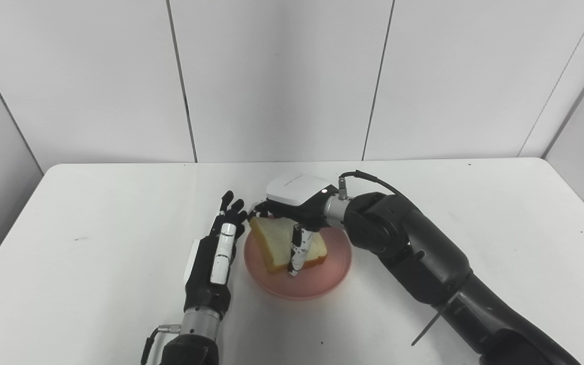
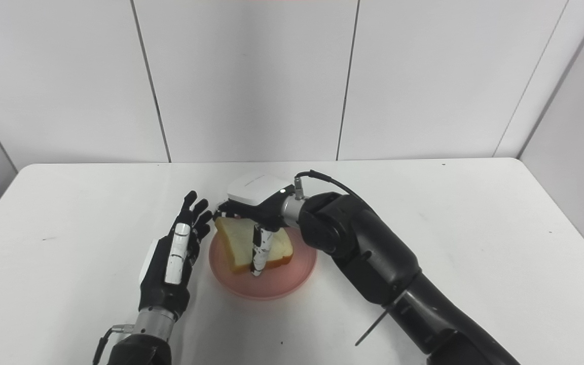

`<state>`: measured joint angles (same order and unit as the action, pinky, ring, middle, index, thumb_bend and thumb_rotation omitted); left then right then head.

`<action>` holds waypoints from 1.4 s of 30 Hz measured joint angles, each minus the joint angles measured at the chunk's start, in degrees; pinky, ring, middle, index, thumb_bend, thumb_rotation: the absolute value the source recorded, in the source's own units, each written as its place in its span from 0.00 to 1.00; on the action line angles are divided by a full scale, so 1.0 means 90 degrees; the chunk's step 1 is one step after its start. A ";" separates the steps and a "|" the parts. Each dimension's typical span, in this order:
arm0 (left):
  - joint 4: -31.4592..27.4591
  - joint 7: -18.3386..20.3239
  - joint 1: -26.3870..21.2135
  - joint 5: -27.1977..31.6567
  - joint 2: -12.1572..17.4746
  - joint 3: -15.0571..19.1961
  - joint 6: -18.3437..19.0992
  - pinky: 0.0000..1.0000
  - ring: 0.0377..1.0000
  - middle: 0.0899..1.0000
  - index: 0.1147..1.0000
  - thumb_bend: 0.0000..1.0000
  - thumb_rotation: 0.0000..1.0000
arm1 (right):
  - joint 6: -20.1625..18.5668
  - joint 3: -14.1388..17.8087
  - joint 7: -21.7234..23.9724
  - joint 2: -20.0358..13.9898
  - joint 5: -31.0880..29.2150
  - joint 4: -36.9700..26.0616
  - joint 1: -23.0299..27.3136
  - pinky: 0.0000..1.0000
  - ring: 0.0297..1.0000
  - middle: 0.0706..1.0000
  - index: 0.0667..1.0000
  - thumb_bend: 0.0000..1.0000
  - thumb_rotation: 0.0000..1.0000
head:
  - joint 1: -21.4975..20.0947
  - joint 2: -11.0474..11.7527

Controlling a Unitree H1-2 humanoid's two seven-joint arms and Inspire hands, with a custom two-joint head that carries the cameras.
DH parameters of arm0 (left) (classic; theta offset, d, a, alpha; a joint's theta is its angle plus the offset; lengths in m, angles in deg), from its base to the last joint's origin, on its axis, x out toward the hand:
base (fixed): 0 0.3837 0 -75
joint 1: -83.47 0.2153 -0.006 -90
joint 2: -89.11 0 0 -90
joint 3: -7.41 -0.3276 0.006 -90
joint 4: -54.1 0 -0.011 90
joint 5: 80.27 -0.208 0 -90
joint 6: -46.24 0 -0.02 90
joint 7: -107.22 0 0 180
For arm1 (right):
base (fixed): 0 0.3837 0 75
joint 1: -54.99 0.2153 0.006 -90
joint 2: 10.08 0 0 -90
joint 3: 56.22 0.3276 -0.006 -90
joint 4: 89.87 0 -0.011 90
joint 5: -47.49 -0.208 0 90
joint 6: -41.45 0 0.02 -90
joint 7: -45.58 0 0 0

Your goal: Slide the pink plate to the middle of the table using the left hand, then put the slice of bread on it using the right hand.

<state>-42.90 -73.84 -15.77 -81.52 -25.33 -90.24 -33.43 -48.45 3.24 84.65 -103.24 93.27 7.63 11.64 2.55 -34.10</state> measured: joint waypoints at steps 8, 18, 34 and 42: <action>-0.0023 0.0000 0.0000 0.0006 0.0002 0.0010 0.0129 0.98 0.95 0.95 0.97 0.77 0.94 | -0.0075 0.0024 0.0267 -0.0051 0.0055 -0.0121 0.0001 0.60 0.71 0.76 0.78 0.93 0.26 | -0.0039 -0.0020; -0.0023 0.0091 0.0000 0.0134 0.0031 0.0035 0.0129 0.99 0.97 0.97 0.99 0.75 0.95 | -0.0857 -0.0073 0.1653 -0.0172 0.0627 -0.0718 0.0163 0.81 0.88 0.88 0.86 1.00 0.36 | -0.0098 -0.0078; -0.0028 0.0170 -0.0001 0.0146 0.0049 0.0126 0.0128 1.00 0.97 0.97 0.98 0.75 0.95 | -0.1156 -0.0030 0.2517 -0.0290 0.0873 -0.1117 0.0299 0.96 0.99 1.00 0.99 1.00 0.42 | -0.0156 -0.0108; -0.0027 0.0188 -0.0001 0.0143 0.0060 0.0144 0.0103 0.98 0.96 0.97 0.98 0.75 0.95 | -0.1225 0.0214 0.2557 -0.0288 0.0798 -0.1263 0.0335 0.97 1.00 1.00 1.00 1.00 0.44 | -0.0185 -0.0030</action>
<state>-43.14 -72.14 -15.77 -80.24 -24.79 -88.95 -32.50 -59.47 5.16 107.67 -105.83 100.45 -3.74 14.66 0.88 -34.37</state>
